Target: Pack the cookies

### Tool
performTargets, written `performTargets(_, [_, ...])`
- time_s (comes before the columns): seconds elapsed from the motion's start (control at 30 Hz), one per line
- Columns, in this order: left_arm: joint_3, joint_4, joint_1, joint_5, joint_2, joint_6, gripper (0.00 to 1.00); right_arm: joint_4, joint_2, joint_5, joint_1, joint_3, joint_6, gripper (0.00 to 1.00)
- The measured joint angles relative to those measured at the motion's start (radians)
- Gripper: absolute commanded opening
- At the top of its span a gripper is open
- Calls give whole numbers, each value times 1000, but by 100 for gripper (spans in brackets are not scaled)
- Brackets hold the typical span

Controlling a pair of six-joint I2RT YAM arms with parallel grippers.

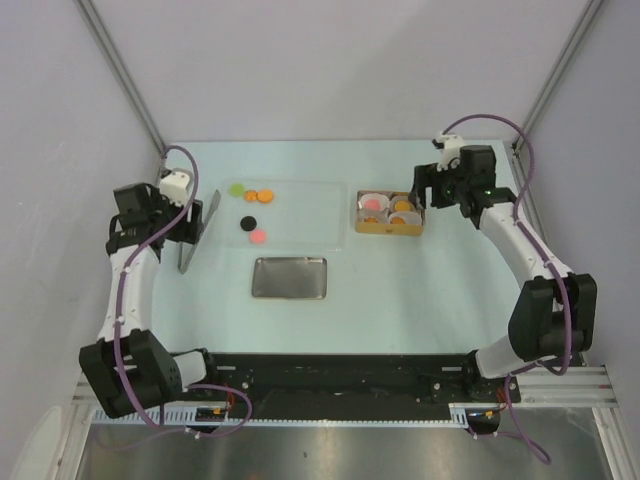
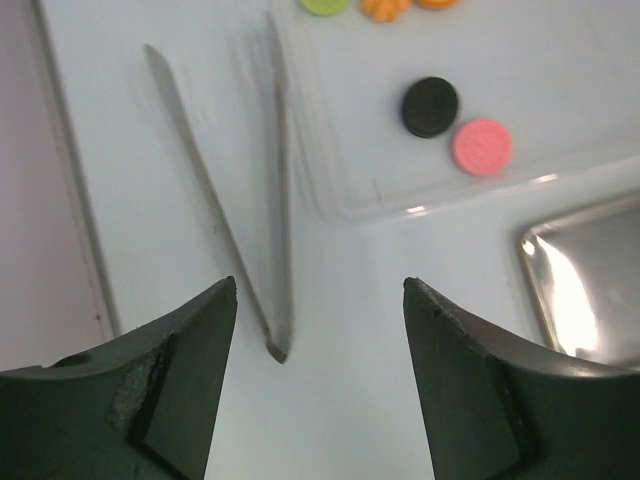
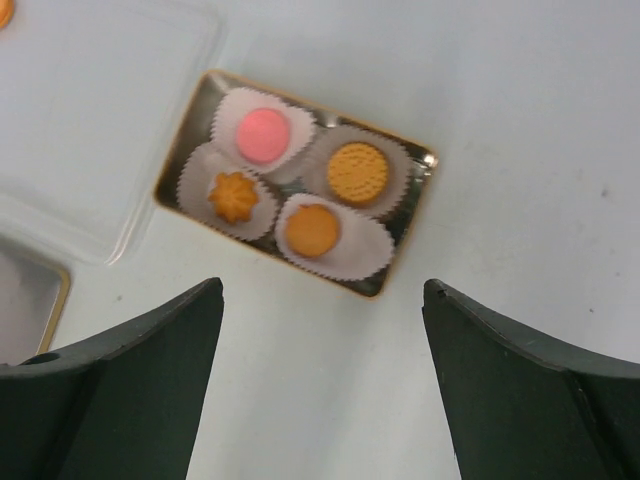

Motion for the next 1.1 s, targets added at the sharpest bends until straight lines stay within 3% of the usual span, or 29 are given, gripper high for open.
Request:
performTargets(0.27, [-82, -178, -191, 29, -131, 40, 73, -40, -43, 58, 314, 0, -54, 82])
performTargets(0.47, [-126, -206, -218, 28, -161, 32, 73, -33, 41, 86, 484, 0, -58, 78])
performTargets(0.77, [-143, -175, -218, -11, -174, 4, 74, 3, 293, 62, 561, 0, 85, 70])
performTargets(1.1, [-156, -135, -218, -29, -163, -12, 74, 12, 385, 77, 676, 25, 159, 64])
